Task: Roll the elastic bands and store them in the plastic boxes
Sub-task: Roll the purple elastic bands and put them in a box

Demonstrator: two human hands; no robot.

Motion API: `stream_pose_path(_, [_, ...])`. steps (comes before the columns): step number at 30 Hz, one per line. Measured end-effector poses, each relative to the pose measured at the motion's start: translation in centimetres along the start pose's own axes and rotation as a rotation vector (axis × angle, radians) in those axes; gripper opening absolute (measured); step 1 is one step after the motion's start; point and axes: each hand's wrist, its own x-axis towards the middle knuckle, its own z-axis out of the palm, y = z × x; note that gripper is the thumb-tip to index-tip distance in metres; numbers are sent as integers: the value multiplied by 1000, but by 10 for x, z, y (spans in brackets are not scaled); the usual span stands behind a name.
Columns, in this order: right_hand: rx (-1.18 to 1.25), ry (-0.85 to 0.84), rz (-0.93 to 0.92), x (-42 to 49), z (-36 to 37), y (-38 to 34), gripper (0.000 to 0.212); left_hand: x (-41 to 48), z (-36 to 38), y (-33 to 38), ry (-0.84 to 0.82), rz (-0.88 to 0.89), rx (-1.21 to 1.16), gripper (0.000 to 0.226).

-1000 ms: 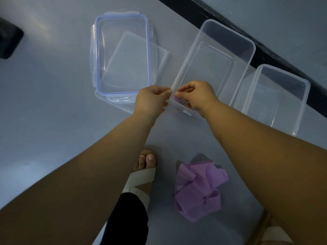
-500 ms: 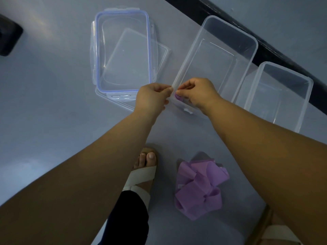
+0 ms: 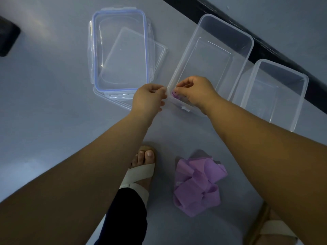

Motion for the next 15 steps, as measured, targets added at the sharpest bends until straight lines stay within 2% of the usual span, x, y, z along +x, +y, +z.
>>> stream_pose_path(3, [-84, 129, -119, -9, -5, 4, 11, -7, 0, -9, 24, -52, -33, 8])
stream_pose_path(6, [-112, 294, -338, -42, -11, 16, 7, -24, 4, -25, 17, -106, -51, 18])
stream_pose_path(9, [-128, 323, -497, -88, -15, 48, 7, -48, 19, -47, -82, -50, 117, 22])
stream_pose_path(12, [-181, 229, -381, -131, -12, 102, 11, -69, 38, -73, -345, 77, 502, 11])
stream_pose_path(13, [-229, 208, -318, -143, -11, 119, 15, -76, 43, -80, -439, 122, 647, 13])
stream_pose_path(15, [-333, 189, -191, -161, -8, 149, 35, -86, 49, -93, -566, 204, 868, 42])
